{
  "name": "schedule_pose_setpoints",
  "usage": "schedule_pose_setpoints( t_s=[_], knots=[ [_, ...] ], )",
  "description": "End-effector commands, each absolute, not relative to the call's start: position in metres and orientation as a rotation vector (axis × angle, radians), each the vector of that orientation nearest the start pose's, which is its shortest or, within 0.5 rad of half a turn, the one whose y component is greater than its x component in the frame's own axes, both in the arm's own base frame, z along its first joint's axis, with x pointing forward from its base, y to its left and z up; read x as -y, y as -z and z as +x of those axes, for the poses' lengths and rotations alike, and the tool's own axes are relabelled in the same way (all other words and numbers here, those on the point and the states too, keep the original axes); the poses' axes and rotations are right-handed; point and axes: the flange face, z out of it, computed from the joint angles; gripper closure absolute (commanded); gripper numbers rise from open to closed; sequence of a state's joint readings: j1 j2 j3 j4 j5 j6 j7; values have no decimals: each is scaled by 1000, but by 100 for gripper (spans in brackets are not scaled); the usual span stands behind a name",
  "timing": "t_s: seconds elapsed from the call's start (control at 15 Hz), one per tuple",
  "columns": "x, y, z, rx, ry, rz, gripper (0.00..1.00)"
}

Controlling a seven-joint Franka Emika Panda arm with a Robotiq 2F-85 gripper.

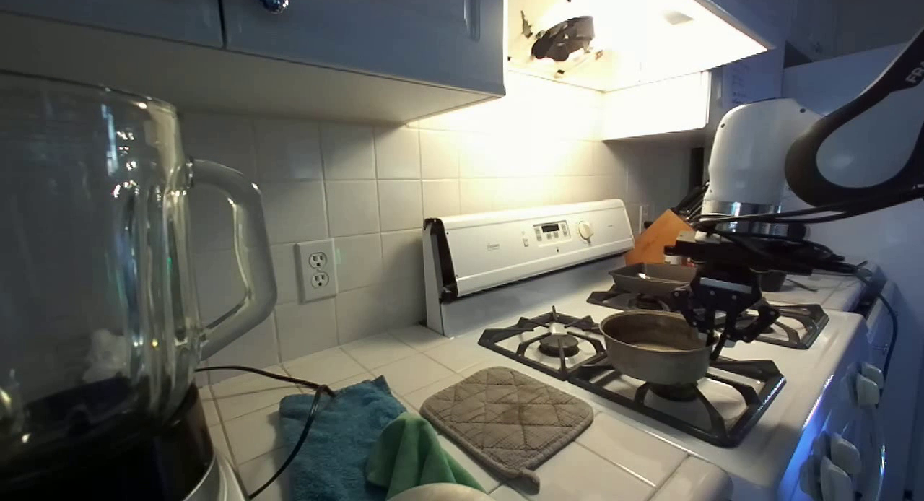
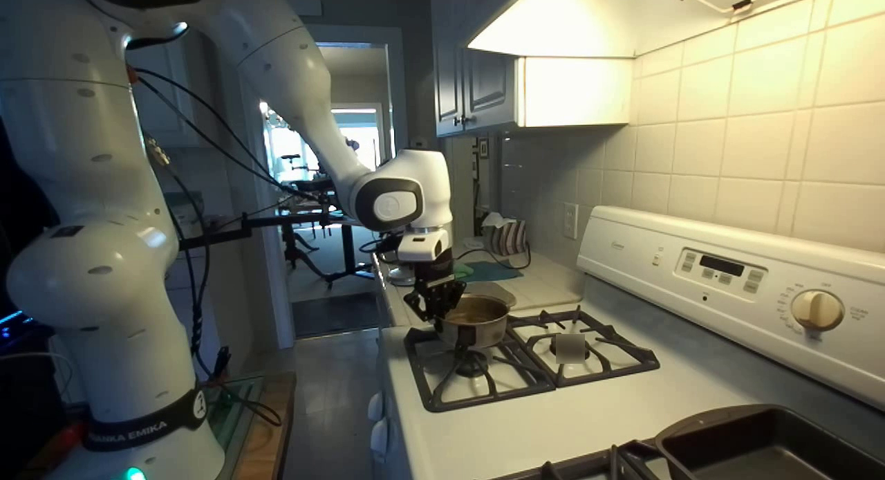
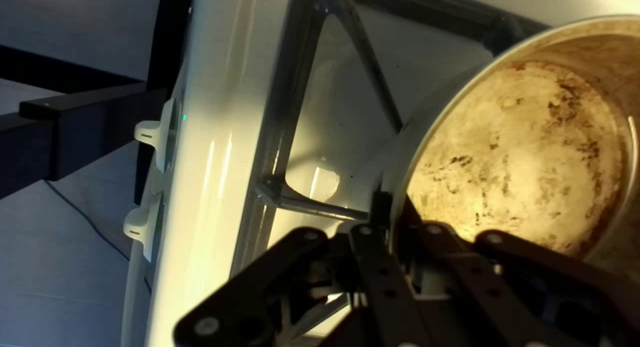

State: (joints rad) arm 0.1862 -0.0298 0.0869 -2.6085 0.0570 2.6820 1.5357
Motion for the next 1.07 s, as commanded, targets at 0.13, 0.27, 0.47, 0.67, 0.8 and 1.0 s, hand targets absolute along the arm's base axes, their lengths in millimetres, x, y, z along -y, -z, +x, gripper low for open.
schedule_pose_setpoints(
  t_s=[0.13, 0.27, 0.47, 0.67, 0.8, 1.0],
  knots=[
    [-112, -278, 415, -1911, 100, -2332, 98],
    [-108, -275, 413, -1925, 98, -2328, 98],
    [-106, -274, 414, -1939, 96, -2322, 98],
    [-106, -276, 415, -1941, 101, -2321, 67],
    [-107, -279, 416, -1936, 109, -2321, 53],
    [-113, -291, 416, -1914, 141, -2327, 34]
  ],
)
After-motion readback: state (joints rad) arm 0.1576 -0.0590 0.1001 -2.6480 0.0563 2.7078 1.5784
